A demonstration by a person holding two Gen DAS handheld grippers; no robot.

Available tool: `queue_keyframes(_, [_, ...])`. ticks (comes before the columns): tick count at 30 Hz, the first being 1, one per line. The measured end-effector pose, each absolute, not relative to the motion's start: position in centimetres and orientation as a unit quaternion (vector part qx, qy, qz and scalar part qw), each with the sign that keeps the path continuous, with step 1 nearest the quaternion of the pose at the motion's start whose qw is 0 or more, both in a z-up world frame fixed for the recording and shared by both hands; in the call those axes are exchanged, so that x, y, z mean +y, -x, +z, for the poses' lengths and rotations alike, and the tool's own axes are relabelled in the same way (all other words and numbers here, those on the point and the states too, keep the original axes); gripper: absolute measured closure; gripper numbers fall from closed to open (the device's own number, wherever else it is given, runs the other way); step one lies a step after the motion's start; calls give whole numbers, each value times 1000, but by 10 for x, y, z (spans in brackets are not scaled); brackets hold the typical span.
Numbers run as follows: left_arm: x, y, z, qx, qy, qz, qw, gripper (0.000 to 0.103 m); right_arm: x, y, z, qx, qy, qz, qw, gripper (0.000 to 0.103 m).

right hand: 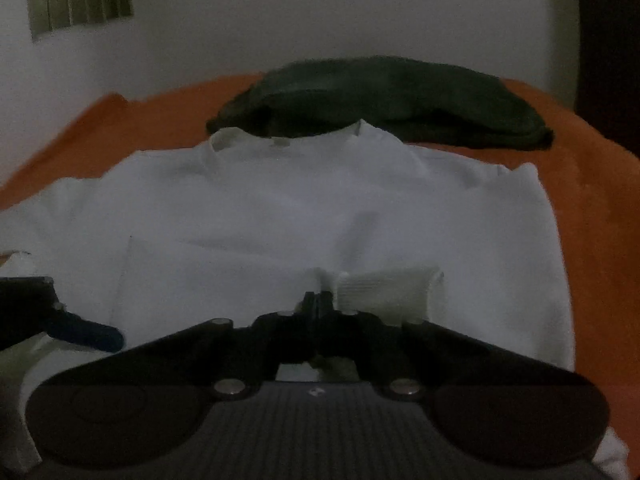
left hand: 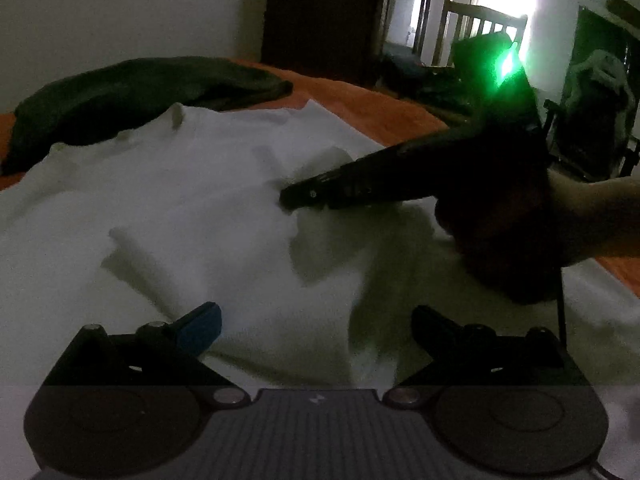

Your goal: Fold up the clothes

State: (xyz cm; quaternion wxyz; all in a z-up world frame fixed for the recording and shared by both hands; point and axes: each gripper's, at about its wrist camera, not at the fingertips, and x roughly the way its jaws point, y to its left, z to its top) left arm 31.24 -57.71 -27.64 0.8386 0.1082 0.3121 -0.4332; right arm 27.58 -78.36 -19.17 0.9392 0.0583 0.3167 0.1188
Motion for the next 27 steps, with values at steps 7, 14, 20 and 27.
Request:
queue_keyframes(7, [-553,-301,-235,292,-23,-455,841,1,-786,-239,-155,278,-76,105,952,86])
queue_keyframes(14, [-531,-371,-213,306,10,-416,856,1,-756,-185,-155,292,-107,110,944,87])
queue_keyframes(20, [-530,-402,-231,364,16,-338,868,1,-725,-178,-148,300,-77,144,940,91])
queue_keyframes(27, [-530,-420,-257,409,6,-239,881,1,-694,-178,-161,356,-45,168,918,91])
